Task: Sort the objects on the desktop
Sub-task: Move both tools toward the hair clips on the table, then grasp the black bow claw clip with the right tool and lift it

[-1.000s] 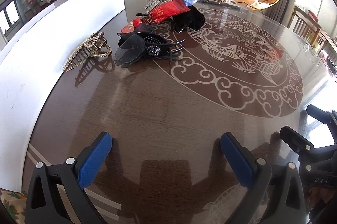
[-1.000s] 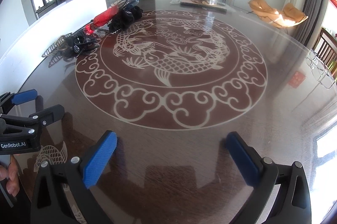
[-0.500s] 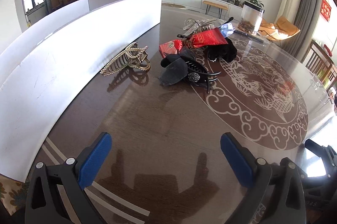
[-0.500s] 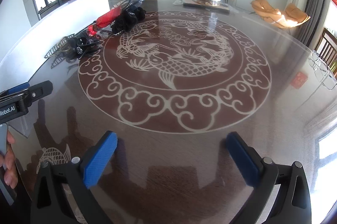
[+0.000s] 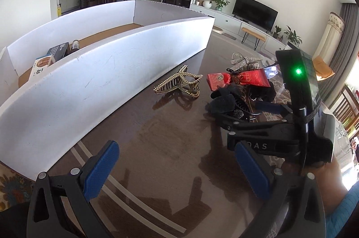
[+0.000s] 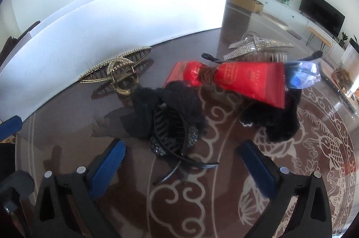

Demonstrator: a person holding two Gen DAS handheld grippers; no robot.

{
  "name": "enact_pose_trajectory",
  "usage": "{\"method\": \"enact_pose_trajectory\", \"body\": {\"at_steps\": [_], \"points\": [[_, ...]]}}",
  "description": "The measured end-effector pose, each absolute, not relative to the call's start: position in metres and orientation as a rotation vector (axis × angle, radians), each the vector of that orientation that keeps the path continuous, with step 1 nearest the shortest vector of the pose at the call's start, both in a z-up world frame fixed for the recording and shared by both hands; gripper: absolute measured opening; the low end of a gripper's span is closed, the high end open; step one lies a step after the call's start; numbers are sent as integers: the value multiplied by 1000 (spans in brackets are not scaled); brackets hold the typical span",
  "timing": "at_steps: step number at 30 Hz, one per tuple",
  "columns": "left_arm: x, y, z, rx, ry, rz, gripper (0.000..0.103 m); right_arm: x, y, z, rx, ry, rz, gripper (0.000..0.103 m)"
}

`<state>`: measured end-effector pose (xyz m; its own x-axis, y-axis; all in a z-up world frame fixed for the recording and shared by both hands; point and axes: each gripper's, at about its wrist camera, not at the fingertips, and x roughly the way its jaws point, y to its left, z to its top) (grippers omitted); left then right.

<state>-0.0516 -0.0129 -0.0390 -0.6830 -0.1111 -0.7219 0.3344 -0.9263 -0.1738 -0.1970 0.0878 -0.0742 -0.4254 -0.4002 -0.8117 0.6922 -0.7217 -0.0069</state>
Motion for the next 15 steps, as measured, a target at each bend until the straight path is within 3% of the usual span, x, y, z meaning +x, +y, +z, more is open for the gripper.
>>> {"method": "enact_pose_trajectory", "body": {"at_steps": [1, 3, 5, 10, 15], "points": [[-53, -12, -40, 1114, 428, -2640, 103, -198, 82, -72, 1086, 446, -2164, 89], [-55, -10, -42, 1135, 415, -2645, 103, -197, 75, -69, 1057, 434, -2175, 57], [-58, -6, -45, 1163, 390, -2654, 103, -192, 76, -69, 1049, 430, -2194, 44], [-68, 8, -48, 1228, 274, -2663, 103, -158, 120, -69, 1086, 391, -2269, 44], [-121, 28, -37, 1145, -79, -2658, 103, -111, 191, -67, 1124, 311, -2325, 45]]}}
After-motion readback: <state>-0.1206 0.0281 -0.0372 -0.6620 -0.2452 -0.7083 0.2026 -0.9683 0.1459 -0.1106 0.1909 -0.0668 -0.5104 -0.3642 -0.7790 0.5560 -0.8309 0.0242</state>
